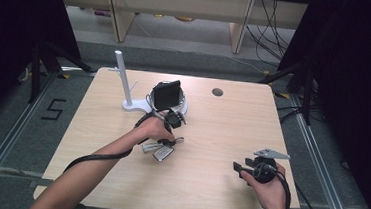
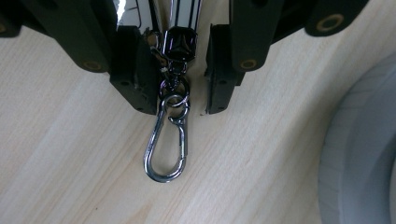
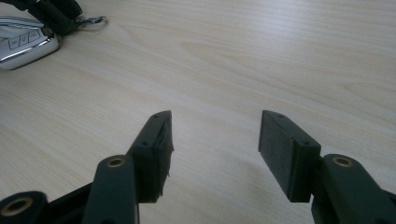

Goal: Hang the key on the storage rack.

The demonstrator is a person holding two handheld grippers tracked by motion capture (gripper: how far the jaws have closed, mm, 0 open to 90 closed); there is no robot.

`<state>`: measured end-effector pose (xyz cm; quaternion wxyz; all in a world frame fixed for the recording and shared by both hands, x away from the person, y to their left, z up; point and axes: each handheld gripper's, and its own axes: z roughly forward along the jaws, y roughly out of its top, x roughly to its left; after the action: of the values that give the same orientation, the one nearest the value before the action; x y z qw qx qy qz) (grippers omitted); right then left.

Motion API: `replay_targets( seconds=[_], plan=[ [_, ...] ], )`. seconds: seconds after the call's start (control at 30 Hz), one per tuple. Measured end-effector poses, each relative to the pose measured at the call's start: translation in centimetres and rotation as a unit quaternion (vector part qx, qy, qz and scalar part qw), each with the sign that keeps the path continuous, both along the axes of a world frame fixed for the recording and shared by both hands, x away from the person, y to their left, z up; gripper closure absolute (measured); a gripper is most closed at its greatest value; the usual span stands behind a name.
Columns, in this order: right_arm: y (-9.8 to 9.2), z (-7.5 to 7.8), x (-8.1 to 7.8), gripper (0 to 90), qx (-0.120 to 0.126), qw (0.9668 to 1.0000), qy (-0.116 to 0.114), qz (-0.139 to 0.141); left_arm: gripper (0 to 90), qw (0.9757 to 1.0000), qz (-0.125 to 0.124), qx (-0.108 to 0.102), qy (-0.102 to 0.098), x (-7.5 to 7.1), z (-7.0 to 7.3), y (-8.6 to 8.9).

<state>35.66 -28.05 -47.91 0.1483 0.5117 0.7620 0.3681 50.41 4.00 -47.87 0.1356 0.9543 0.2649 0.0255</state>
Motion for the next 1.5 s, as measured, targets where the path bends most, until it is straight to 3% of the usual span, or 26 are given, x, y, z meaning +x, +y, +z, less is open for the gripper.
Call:
replay_targets(
  seconds=[0.07, 0.1, 0.23, 0.3, 0.33, 0.43, 0.53, 0.7, 0.73, 0.77, 1.0, 1.3, 1.4, 1.5],
  plan=[
    [0.03, -0.08, 0.04, 45.6, 0.004, 1.0, -0.003, 0.001, 61.5, 1.0, 0.0, 0.0, 0.001, 0.05, 0.02, 0.02],
    [0.03, 0.04, -0.02, 45.5, -0.002, 1.0, 0.003, -0.001, 59.4, 0.9998, 0.01, -0.014, -0.005, 0.02, -0.15, -0.08],
    [-0.01, 0.07, -0.08, 45.4, 0.001, 1.0, 0.003, -0.005, 56.0, 0.9995, -0.005, -0.019, -0.025, 0.14, -0.19, -0.4],
    [0.12, 0.08, -0.16, 45.3, 0.008, 0.9999, 0.01, -0.01, 55.9, 0.9995, -0.011, -0.019, -0.024, 0.17, -0.24, -0.45],
    [-0.05, 0.08, -0.06, 45.3, -0.004, 1.0, 0.001, -0.005, 55.9, 0.9994, -0.008, -0.025, -0.021, 0.19, -0.28, -0.55],
    [-0.01, 0.0, -0.03, 45.1, -0.004, 1.0, 0.003, -0.005, 57.5, 0.9996, -0.012, -0.019, -0.017, 0.35, -0.18, -0.48],
    [0.21, -0.05, -0.15, 45.1, 0.008, 0.9998, 0.013, -0.012, 62.2, 0.9997, 0.007, -0.022, -0.012, 0.31, -0.17, -0.48],
    [0.24, -0.02, -0.23, 45.1, 0.008, 0.9998, 0.016, -0.012, 72.6, 0.9996, 0.021, -0.016, -0.006, 0.36, -0.07, -0.33],
    [-0.02, 0.0, -0.15, 45.1, -0.002, 0.9999, 0.01, -0.002, 73.2, 0.9996, 0.023, -0.016, -0.006, 0.35, -0.07, -0.3],
    [-0.03, -0.13, -0.06, 45.1, 0.007, 0.9999, 0.008, 0.004, 73.4, 0.9995, 0.027, -0.014, -0.005, 0.29, -0.06, -0.29],
    [-0.05, -0.08, -0.08, 45.1, 0.009, 0.9999, 0.007, 0.001, 74.6, 0.9991, 0.038, -0.018, -0.008, 0.04, -0.14, -0.19],
    [-0.07, -0.09, -0.07, 45.1, 0.008, 0.9999, 0.009, 0.001, 74.4, 0.9993, 0.034, -0.013, -0.011, 0.03, -0.14, -0.25],
    [-0.08, 0.01, -0.12, 45.1, 0.002, 0.9999, 0.012, -0.002, 69.2, 0.9993, 0.033, -0.014, -0.003, 0.06, -0.07, -0.35],
    [-0.1, 0.02, -0.12, 45.1, 0.0, 0.9999, 0.012, -0.003, 69.5, 0.9997, 0.023, -0.007, -0.01, -0.05, -0.07, -0.53]
  ],
)
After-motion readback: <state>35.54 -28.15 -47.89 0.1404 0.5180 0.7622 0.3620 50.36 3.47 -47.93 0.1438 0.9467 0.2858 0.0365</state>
